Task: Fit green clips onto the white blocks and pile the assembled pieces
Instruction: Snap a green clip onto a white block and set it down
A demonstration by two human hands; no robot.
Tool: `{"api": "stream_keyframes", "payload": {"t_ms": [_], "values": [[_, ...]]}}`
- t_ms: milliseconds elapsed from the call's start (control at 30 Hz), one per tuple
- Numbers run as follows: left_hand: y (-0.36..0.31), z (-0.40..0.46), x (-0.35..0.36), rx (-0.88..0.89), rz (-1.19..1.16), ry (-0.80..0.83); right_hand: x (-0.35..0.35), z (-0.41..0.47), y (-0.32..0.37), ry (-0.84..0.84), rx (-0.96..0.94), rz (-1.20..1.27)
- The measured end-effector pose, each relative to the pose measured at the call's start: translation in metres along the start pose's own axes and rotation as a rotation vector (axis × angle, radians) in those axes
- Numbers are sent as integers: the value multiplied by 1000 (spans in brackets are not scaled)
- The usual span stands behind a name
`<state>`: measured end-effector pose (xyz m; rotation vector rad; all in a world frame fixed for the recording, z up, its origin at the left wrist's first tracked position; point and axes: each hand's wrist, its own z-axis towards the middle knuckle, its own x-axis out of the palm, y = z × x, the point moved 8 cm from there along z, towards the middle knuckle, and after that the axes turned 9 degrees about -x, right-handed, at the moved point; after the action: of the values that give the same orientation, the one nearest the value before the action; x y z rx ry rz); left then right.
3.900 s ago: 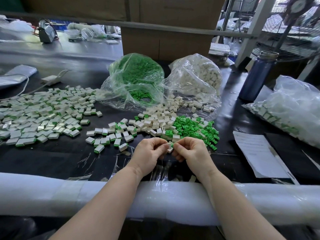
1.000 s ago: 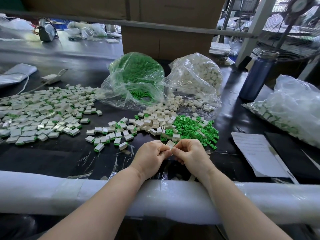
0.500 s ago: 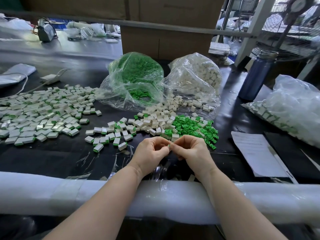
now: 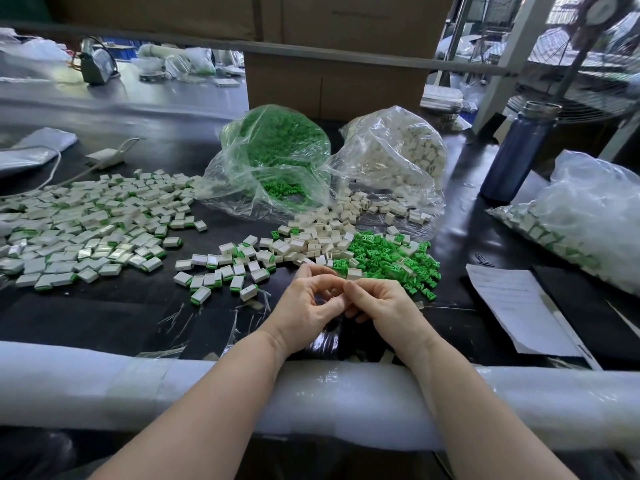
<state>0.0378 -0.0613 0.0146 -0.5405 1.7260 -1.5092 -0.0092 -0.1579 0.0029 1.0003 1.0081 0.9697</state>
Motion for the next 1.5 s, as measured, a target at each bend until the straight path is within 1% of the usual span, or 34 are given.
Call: {"api": "stream_keyframes", "payload": {"t_ms": [400,600,867,967,1133,1500], "values": [[-2,-1,-1,0,0,5,2,-1,1,-3,13,53],[-2,-1,-3,7,35,-23,4,-1,2,34,15,-16],[-5,-3,3,19,76,11,4,-4,0,74,51,90],[-6,-3,4,16,92,17,5,-4,0,73,50,118],[-7,-4,4,19,112,15,5,-3,3,63,8,64],[-2,-2,9,25,132,46,3,-4,4,11,22,119]]}}
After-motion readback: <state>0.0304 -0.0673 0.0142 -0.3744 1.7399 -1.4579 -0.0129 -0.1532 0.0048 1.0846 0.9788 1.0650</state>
